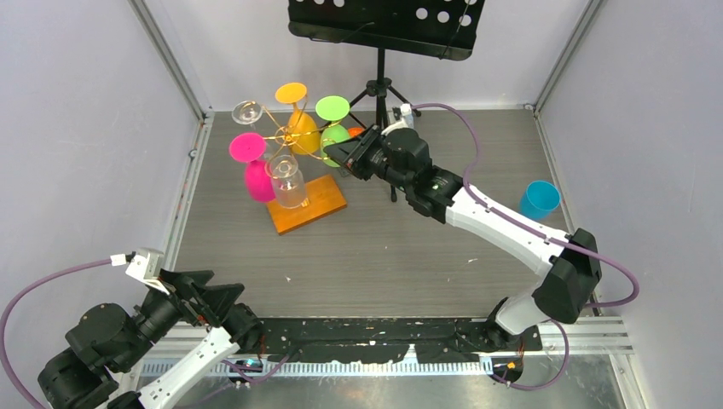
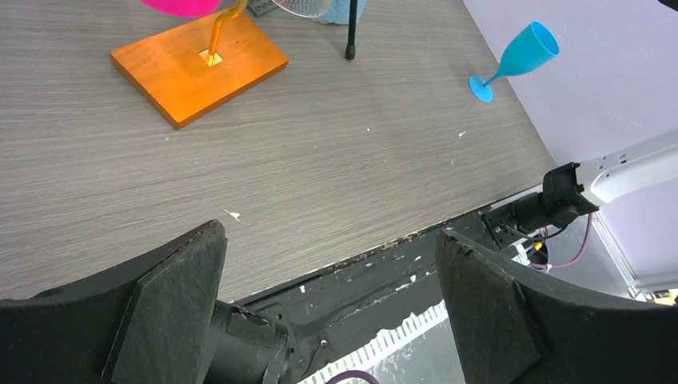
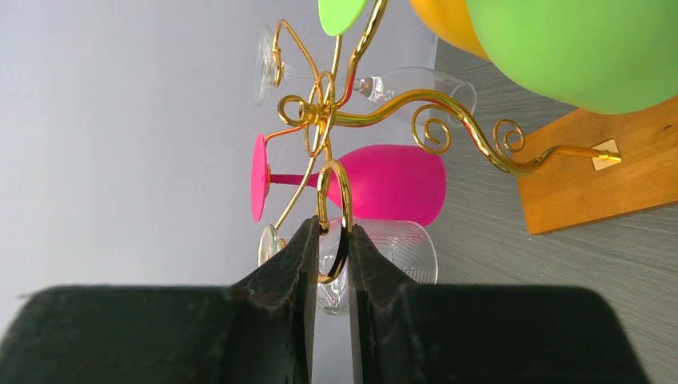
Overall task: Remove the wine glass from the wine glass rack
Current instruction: Move the wine rack to the center of the board.
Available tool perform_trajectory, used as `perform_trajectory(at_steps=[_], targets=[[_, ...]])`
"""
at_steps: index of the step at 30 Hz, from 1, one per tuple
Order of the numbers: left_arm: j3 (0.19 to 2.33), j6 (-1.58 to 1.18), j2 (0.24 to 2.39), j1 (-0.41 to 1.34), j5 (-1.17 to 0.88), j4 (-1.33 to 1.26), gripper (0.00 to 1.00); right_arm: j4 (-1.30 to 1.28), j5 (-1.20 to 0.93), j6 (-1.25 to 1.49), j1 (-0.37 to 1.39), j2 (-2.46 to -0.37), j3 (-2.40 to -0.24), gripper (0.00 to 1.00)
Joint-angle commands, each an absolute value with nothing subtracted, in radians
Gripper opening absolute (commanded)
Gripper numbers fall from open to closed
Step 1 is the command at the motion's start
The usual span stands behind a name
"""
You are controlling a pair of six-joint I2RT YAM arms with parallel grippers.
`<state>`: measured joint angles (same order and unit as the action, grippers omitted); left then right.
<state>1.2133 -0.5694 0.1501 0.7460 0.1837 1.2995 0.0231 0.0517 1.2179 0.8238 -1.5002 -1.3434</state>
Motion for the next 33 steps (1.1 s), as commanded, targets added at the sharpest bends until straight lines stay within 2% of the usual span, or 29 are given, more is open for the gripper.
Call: perform_trajectory(at_steps=[1,18,33], targets=[[1.220,-0.582,0.141,0.750,0.195,1.280,1.00,0.103,0.097,1.168,0.829,-1.390,-1.364,0.06],[1.216,-0.604,0.162,0.750,0.179,1.264,1.00,0.063,0.130,1.132,0.827,-1.274,-1.317,0.06],[1.168,-0.643,0.162,0.750,0.138,1.218,1.00,0.007,0.196,1.095,0.816,-1.083,-1.209,0.06]])
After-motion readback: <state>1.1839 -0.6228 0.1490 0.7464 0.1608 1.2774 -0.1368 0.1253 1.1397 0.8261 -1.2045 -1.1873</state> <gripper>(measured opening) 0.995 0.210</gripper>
